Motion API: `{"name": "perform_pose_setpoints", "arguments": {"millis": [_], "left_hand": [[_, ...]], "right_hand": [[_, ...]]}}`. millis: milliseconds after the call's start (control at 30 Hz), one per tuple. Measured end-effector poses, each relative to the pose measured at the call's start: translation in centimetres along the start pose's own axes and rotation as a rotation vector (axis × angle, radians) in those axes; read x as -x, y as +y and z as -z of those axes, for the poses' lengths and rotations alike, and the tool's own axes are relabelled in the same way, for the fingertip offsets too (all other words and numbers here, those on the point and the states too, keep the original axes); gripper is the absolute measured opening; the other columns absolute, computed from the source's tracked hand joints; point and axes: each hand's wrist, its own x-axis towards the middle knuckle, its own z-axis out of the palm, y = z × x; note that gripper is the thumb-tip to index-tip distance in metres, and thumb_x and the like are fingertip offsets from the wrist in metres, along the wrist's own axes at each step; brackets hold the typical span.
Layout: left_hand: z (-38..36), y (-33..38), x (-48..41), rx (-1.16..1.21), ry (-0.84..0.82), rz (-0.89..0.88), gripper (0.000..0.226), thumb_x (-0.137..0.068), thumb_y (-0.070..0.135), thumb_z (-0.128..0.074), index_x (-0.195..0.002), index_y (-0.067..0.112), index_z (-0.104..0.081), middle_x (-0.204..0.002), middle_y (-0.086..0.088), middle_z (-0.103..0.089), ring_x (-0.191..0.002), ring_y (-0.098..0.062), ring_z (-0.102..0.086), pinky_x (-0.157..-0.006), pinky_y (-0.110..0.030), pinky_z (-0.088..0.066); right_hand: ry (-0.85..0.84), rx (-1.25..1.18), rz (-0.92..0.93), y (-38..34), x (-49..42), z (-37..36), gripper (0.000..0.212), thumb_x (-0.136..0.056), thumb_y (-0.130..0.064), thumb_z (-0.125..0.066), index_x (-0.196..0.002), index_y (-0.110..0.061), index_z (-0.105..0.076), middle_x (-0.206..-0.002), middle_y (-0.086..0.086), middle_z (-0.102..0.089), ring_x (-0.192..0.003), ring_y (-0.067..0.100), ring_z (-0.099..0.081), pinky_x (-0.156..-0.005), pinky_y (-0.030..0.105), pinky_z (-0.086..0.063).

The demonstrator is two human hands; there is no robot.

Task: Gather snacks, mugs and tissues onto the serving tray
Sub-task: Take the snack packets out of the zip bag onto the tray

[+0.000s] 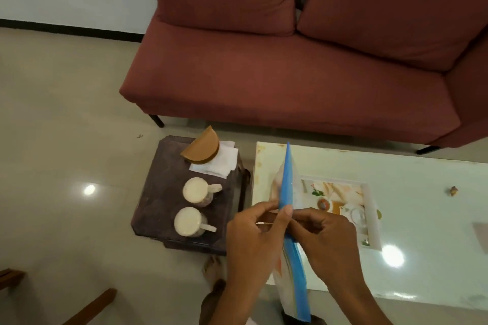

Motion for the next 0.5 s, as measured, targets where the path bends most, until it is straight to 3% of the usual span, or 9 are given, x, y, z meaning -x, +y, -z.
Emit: {"name": "perform_pose_setpoints", "arguments": {"millis": [67,167,233,333,500], "left_hand": [[-2.9,-0.3,0.7,-0.005,0.027,0.086,0.030,-0.080,0.047,-0.072,-0.094,0.022,-0.079,-0.083,0.005,-0.079,-0.079,-0.014,-0.076,-0.073,-0.036,-0.064],[-6.4,-0.6,2.0,0.026,0.067,0.163,0.023,-0.080,0.039,-0.075,-0.091,0.019,-0.081,-0.082,0.003,-0.080,-0.079,-0.017,-0.077,-0.075,-0.040,-0.064],[-8.5,-0.6,2.9,0.026,0.097,0.183,0.019,-0.084,0.033,-0.074,-0.092,0.018,-0.081,-0.083,0.002,-0.080,-0.079,-0.017,-0.077,-0.074,-0.039,-0.064],[-11.1,-0.4,3.7,0.066,0.126,0.182,0.011,-0.089,0.023,-0.070,-0.082,0.022,-0.079,-0.079,0.001,-0.079,-0.077,-0.017,-0.077,-0.069,-0.033,-0.064],[-14.3,0.1,5.0,0.208,0.176,0.291,0.030,-0.091,0.016,-0.067,-0.065,0.029,-0.075,-0.071,0.008,-0.077,-0.072,-0.011,-0.076,-0.062,-0.024,-0.060]], "right_hand": [[-0.023,0.056,0.007,1.8,0.3,2.5,0.010,-0.073,-0.033,-0.078,-0.071,-0.041,-0.072,-0.063,-0.024,-0.070,-0.060,-0.002,-0.068,-0.059,0.007,-0.051],[-0.039,0.001,-0.055,3.9,0.7,5.8,0.010,-0.066,-0.033,-0.082,-0.066,-0.036,-0.072,-0.062,-0.020,-0.071,-0.058,0.000,-0.067,-0.054,0.006,-0.048],[-0.058,-0.080,-0.125,5.1,1.2,7.7,0.012,-0.065,-0.040,-0.078,-0.070,-0.030,-0.075,-0.065,-0.015,-0.073,-0.061,0.003,-0.069,-0.056,0.009,-0.050],[-0.061,-0.173,-0.230,6.8,1.6,9.6,0.007,-0.077,-0.034,-0.074,-0.074,-0.028,-0.075,-0.071,-0.010,-0.075,-0.069,0.009,-0.072,-0.064,0.018,-0.056],[-0.021,-0.299,-0.368,8.1,1.9,11.2,0.018,-0.086,-0.027,-0.069,-0.069,-0.030,-0.075,-0.073,-0.008,-0.074,-0.077,0.016,-0.069,-0.065,0.020,-0.055]]}}
